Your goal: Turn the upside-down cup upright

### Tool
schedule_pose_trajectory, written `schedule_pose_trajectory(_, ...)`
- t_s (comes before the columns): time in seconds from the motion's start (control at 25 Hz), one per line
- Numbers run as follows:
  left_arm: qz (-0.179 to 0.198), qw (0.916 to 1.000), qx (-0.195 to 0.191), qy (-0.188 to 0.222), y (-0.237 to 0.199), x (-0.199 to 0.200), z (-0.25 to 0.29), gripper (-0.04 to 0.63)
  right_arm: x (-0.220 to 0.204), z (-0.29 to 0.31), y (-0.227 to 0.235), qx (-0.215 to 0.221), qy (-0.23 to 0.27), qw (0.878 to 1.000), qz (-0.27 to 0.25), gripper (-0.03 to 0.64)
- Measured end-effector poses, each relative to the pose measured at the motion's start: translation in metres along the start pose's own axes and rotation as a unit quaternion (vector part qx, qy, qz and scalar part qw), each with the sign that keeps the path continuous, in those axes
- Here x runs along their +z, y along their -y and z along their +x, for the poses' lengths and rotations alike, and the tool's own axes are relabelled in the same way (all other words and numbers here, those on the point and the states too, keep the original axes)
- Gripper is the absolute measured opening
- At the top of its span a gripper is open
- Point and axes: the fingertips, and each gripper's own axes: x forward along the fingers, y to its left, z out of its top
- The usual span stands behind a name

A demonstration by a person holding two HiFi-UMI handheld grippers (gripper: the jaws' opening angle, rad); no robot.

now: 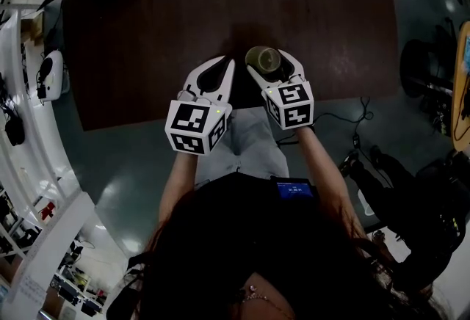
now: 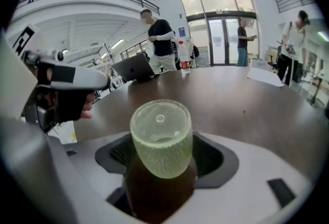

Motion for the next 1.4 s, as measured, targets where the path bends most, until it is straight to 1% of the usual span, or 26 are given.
schedule_pose_trajectory(0.08,0.001,1.0000,-0.001,0.000,0.001,0.000,0.001,0.015,0.005,-0.003,0.003,0.017,0.019,0.999,0.045,0.342)
schedule_pose_trajectory(0.12,0.002,1.0000,-0.001,-0.001,0.002,0.000,0.001,0.015,0.006,-0.003,0.004,0.032,0.028,0.996,0.080,0.342)
schedule_pose_trajectory(0.16,0.002,1.0000,-0.002,-0.001,0.002,0.000,0.001,0.015,0.008,-0.003,0.005,0.050,0.036,0.991,0.122,0.342)
schedule_pose_trajectory(0.2,0.003,1.0000,-0.002,-0.002,0.002,0.001,0.002,0.015,0.009,-0.003,0.007,0.070,0.044,0.982,0.169,0.342)
schedule_pose_trajectory(0.28,0.003,1.0000,-0.002,-0.004,0.001,0.001,0.002,0.015,0.011,-0.001,0.009,0.110,0.057,0.957,0.263,0.342)
schedule_pose_trajectory(0.36,0.003,1.0000,-0.003,-0.005,0.002,0.000,0.002,0.015,0.012,-0.001,0.012,0.142,0.067,0.926,0.343,0.342)
schedule_pose_trajectory(0.48,0.005,1.0000,-0.003,-0.005,0.005,-0.001,0.002,0.015,0.012,-0.001,0.017,0.176,0.081,0.880,0.433,0.342)
schedule_pose_trajectory(0.56,0.006,1.0000,-0.003,-0.006,0.005,-0.002,0.002,0.015,0.010,0.000,0.022,0.186,0.084,0.853,0.480,0.341)
schedule_pose_trajectory(0.64,0.007,0.9999,-0.002,-0.009,0.004,-0.003,0.002,0.015,0.008,0.002,0.025,0.195,0.086,0.831,0.515,0.342)
schedule_pose_trajectory(0.76,0.005,0.9999,-0.002,-0.009,0.003,-0.003,0.003,0.015,0.001,0.004,0.029,0.197,0.082,0.810,0.546,0.342)
schedule_pose_trajectory(0.84,0.004,1.0000,-0.003,-0.008,0.003,-0.001,0.004,0.015,-0.001,0.006,0.030,0.206,0.084,0.789,0.573,0.342)
schedule_pose_trajectory(0.92,0.004,1.0000,-0.005,-0.006,0.004,0.001,0.004,0.015,-0.003,0.008,0.031,0.219,0.087,0.762,0.604,0.342)
schedule_pose_trajectory(1.08,0.003,0.9999,-0.009,-0.006,0.005,0.003,0.006,0.015,-0.007,0.011,0.034,0.239,0.094,0.702,0.665,0.342)
schedule_pose_trajectory(1.24,0.003,0.9999,-0.013,-0.008,0.005,0.004,0.009,0.015,-0.014,0.015,0.035,0.249,0.090,0.653,0.710,0.342)
schedule_pose_trajectory(1.28,0.003,0.9999,-0.013,-0.008,0.005,0.004,0.009,0.015,-0.015,0.015,0.036,0.250,0.091,0.643,0.718,0.341)
schedule_pose_trajectory(1.32,0.003,0.9999,-0.014,-0.008,0.005,0.004,0.009,0.015,-0.016,0.015,0.036,0.252,0.092,0.636,0.724,0.341)
schedule_pose_trajectory(1.4,0.004,0.9999,-0.014,-0.007,0.006,0.004,0.009,0.015,-0.016,0.015,0.037,0.254,0.092,0.628,0.730,0.341)
